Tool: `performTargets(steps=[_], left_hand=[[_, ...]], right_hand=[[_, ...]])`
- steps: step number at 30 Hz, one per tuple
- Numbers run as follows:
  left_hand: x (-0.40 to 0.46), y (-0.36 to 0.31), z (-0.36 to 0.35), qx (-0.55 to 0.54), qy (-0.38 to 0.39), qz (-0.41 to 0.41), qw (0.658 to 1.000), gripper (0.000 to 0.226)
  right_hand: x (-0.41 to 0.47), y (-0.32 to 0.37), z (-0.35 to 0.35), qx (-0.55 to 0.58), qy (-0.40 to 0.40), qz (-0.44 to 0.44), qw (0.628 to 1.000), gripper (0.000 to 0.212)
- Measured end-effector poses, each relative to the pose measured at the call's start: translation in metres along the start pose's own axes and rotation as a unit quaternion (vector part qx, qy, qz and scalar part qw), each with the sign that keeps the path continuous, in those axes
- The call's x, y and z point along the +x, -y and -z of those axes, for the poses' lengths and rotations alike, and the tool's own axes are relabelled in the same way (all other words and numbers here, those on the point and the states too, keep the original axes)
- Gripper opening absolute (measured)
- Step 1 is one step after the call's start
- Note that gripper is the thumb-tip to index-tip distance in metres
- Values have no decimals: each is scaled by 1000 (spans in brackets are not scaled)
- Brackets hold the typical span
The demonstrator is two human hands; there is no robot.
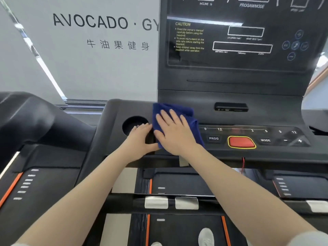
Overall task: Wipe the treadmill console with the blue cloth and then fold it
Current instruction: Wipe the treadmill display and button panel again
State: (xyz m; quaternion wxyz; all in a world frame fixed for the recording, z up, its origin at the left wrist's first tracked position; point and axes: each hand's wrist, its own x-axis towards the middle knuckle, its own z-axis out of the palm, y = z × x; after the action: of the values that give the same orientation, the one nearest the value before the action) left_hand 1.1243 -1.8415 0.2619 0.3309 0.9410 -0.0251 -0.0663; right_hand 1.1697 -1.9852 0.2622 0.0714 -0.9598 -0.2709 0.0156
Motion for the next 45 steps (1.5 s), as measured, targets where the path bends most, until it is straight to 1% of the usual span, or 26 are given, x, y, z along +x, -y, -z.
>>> performTargets(steps=[2,3,4,6,10,13,15,19,22,23,24,26,29,32,34,38,40,41,43,45], left_hand=[[0,1,0,-2,1,-30,1000,69],[0,1,0,-12,-1,-36,999,72],[0,0,0,-21,-3,-36,999,78],[1,-1,0,-23,8,-30,999,85],[1,-3,1,-59,48,-34,997,80],[0,-4,2,-72,49,-30,996,81],[0,-4,1,-65,45,-28,996,81],[0,-4,1,-66,35,-36,997,80],[-1,-5,1,-70,33,-50,996,78],[0,-5,1,-68,30,-43,996,78],[1,-5,1,-66,30,-30,997,80],[2,-5,2,-68,36,-14,997,82],[1,-6,3,-78,50,-8,996,82],[-3,-7,4,-77,49,-14,996,80],[-6,-8,1,-65,38,-15,997,77],[-7,-16,-3,-14,15,-8,1000,74],[-6,-23,-4,39,14,-7,999,75],[-5,-27,-5,63,13,-3,998,77],[-1,-40,-10,103,17,5,994,89],[4,-57,-18,131,26,8,991,100]], right_hand=[[5,-2,0,-15,22,53,998,55],[5,-6,1,-17,22,59,998,55],[4,-11,2,-16,18,47,999,56],[1,-24,4,-14,-1,-14,1000,59],[-9,-65,10,-29,-25,-160,986,63],[-13,-73,10,-35,-24,-190,981,62],[-17,-57,9,-44,-15,-158,986,61],[-44,-9,-3,-40,6,-5,999,72],[-47,-16,0,-30,11,47,998,79],[-43,-26,3,-29,13,49,998,78],[-39,-38,6,-27,13,39,999,72],[-31,-66,9,-24,10,-10,1000,56],[-21,-97,14,-34,5,-87,996,58],[-16,-91,14,-46,7,-126,991,59],[-22,-69,12,-54,5,-122,991,59],[-59,-26,2,-50,20,-28,998,61],[-73,-23,2,-48,19,7,999,69],[-73,-28,4,-43,19,14,999,69],[-66,-47,11,-22,24,-6,999,55],[-64,-68,20,-15,20,-49,998,52]])
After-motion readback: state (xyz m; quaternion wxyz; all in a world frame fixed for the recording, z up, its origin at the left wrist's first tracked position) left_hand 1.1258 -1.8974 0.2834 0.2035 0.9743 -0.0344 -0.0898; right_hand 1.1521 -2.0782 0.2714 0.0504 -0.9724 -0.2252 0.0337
